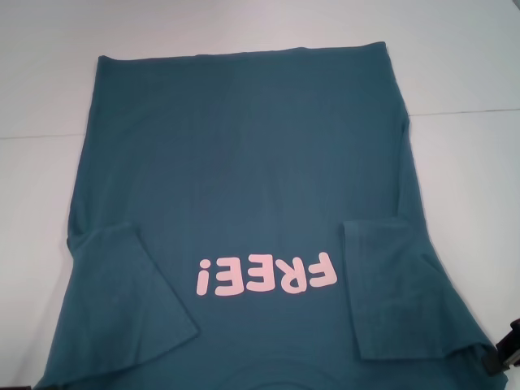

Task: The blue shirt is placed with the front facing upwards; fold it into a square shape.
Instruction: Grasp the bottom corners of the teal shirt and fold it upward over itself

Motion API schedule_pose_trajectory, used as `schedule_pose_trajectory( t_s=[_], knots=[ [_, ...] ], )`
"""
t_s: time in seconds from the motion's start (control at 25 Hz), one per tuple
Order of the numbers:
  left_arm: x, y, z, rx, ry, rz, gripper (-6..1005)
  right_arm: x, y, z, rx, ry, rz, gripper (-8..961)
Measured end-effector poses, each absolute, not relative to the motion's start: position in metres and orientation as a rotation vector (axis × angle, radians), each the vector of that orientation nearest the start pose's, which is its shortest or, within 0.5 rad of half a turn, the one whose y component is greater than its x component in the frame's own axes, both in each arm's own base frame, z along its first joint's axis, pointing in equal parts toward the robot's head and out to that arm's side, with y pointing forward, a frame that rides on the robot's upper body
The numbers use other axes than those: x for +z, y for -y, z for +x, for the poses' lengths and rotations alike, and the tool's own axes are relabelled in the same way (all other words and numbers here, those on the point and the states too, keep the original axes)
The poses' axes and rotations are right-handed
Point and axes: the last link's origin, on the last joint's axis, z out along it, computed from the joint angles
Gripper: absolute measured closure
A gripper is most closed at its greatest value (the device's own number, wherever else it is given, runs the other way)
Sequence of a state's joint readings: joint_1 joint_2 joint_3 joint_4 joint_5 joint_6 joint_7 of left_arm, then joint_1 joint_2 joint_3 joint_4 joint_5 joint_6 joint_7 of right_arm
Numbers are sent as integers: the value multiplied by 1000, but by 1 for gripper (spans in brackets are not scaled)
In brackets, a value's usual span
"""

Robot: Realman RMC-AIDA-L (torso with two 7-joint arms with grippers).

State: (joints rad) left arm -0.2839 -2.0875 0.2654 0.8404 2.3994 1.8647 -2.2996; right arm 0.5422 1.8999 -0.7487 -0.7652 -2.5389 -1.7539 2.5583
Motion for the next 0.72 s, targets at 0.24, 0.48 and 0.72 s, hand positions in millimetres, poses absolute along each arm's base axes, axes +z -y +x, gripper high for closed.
schedule_pose_trajectory(
  t_s=[0.24, 0.48, 0.72],
  knots=[
    [47, -225, -349, 750, -2276, 2149, 985, 66, -302, 327, -75, -2093, -2216, 951],
    [43, -270, -329, 767, -2193, 2203, 985, 65, -321, 310, 66, -2017, -2275, 951],
    [43, -320, -313, 791, -2256, 2202, 985, 70, -347, 303, 190, -1978, -2169, 951]
  ],
)
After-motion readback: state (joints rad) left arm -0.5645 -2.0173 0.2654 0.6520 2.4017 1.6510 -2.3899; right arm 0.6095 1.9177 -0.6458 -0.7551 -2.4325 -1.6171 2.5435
